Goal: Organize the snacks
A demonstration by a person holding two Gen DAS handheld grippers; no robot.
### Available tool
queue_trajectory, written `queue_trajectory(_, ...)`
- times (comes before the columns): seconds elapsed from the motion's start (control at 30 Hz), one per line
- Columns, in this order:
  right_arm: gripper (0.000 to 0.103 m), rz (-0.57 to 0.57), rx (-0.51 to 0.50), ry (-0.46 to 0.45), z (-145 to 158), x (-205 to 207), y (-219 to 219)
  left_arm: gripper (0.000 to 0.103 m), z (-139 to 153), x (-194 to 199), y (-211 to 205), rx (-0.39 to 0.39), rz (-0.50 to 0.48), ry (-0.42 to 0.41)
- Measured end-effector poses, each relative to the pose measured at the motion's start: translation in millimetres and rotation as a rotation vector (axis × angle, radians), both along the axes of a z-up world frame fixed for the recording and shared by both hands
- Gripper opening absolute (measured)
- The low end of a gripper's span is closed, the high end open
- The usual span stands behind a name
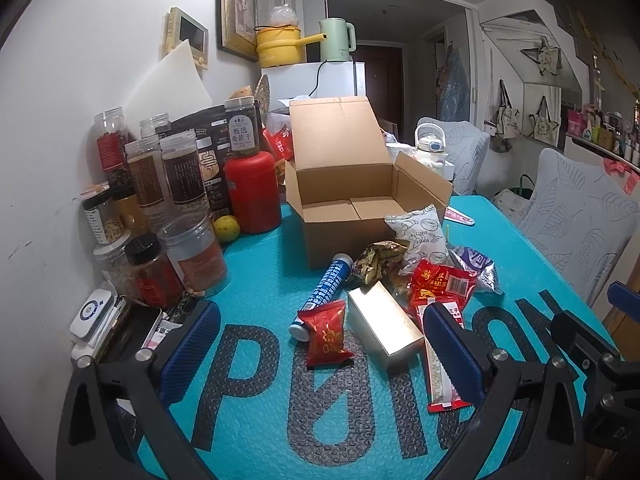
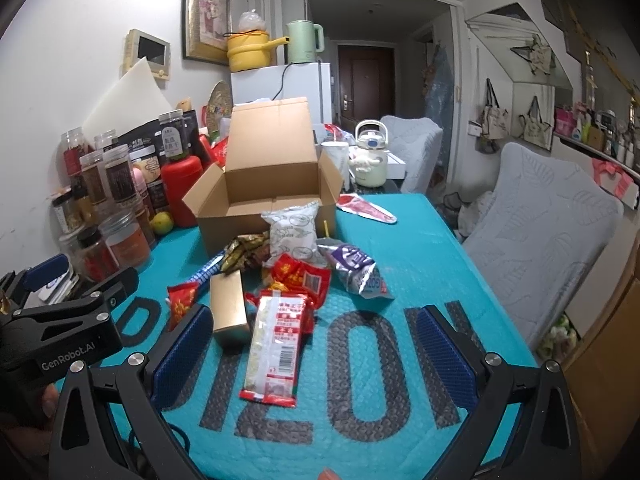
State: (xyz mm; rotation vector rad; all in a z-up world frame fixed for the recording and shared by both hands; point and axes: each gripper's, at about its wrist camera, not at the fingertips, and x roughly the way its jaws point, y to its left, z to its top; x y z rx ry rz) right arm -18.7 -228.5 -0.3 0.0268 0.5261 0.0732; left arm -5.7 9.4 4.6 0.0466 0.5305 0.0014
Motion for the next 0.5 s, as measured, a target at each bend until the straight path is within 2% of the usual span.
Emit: queue_trajectory(0.5,0.103,0.001,0.000,0.000,0.0,0.0,-0.4,0.103,-2.5,0.0,-1.1,0.000,-0.005,0.013)
